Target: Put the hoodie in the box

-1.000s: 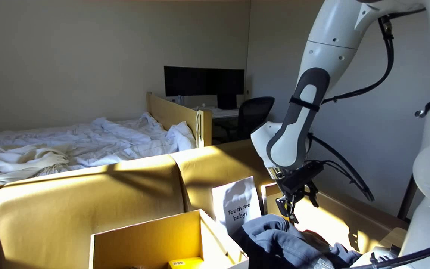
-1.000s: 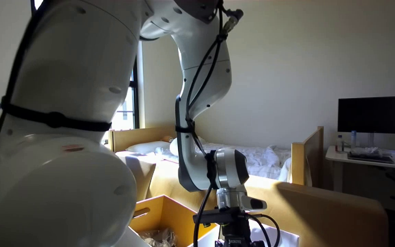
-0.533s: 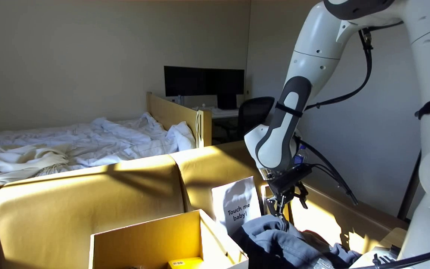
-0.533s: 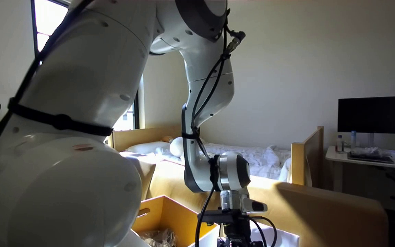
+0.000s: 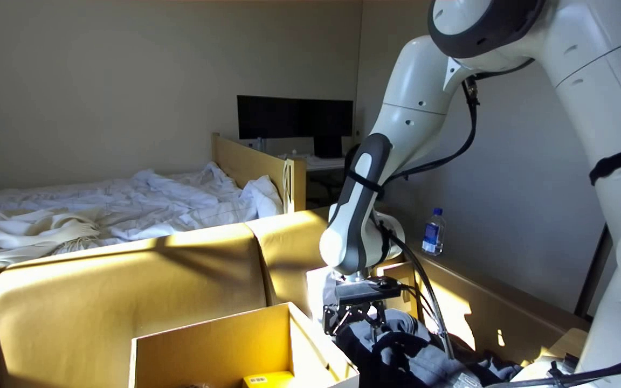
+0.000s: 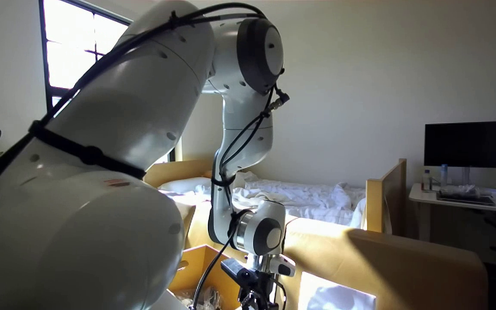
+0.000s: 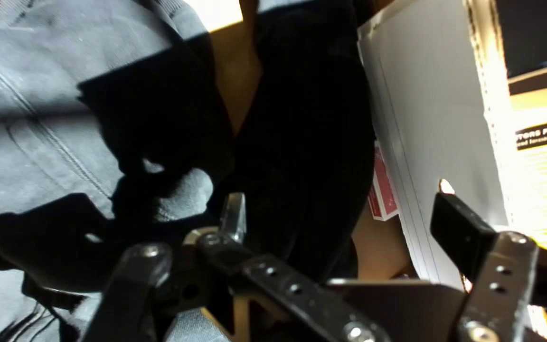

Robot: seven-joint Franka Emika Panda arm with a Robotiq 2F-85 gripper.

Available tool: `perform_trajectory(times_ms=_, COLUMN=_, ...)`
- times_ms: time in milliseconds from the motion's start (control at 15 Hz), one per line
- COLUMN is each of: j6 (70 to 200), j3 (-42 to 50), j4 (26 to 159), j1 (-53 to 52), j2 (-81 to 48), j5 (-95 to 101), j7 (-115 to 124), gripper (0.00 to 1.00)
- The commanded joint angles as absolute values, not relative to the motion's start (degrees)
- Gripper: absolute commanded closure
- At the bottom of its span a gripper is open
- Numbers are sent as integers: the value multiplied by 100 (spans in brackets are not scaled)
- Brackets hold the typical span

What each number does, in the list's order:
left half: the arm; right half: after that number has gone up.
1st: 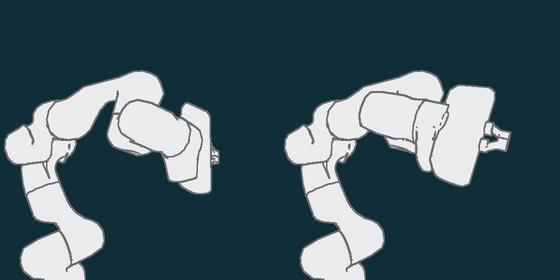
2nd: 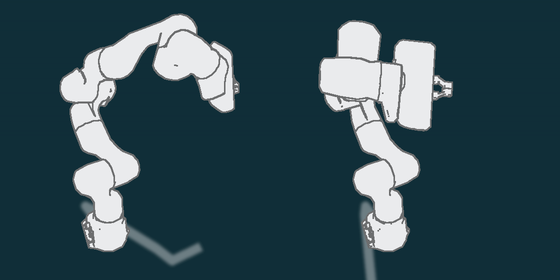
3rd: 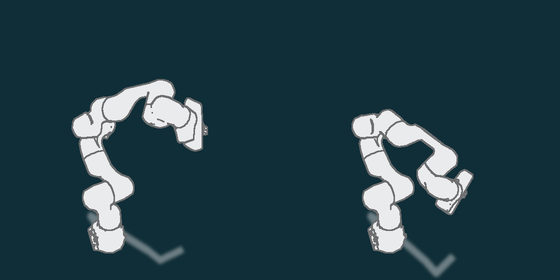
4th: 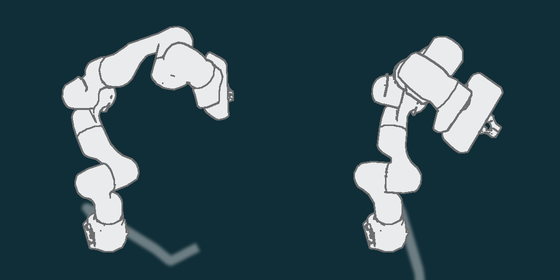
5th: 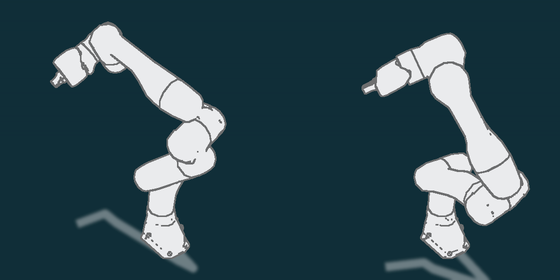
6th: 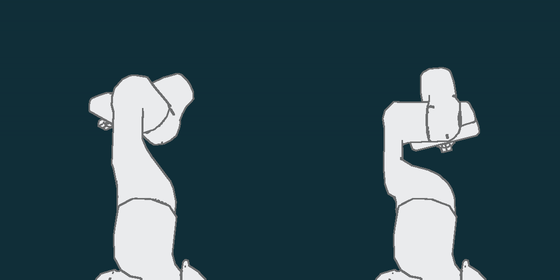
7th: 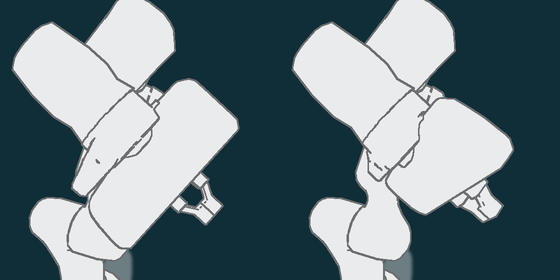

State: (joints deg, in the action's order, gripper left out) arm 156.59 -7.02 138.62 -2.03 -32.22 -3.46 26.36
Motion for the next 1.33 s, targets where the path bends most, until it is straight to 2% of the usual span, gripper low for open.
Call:
perform_trajectory(times_ms=0, j6=16186, j3=-159, j4=13372, j1=-472, j2=-4062, j5=-435, j7=2223, gripper=0)
perform_trajectory(times_ms=667, j6=15778, j3=602, j4=12129, j1=-319, j2=-5294, j5=-303, j7=1442, gripper=0)
perform_trajectory(times_ms=1000, j6=15657, j3=891, j4=11929, j1=-533, j2=-5953, j5=-68, j7=1333, gripper=0)
perform_trajectory(times_ms=1133, j6=15371, j3=793, j4=12025, j1=-452, j2=-5835, j5=-43, j7=1208, gripper=0)
perform_trajectory(times_ms=1200, j6=15371, j3=860, j4=12047, j1=-558, j2=-5875, j5=13, j7=1228, gripper=25)
perform_trajectory(times_ms=1267, j6=15312, j3=894, j4=12048, j1=-620, j2=-5890, j5=57, j7=1241, gripper=26)
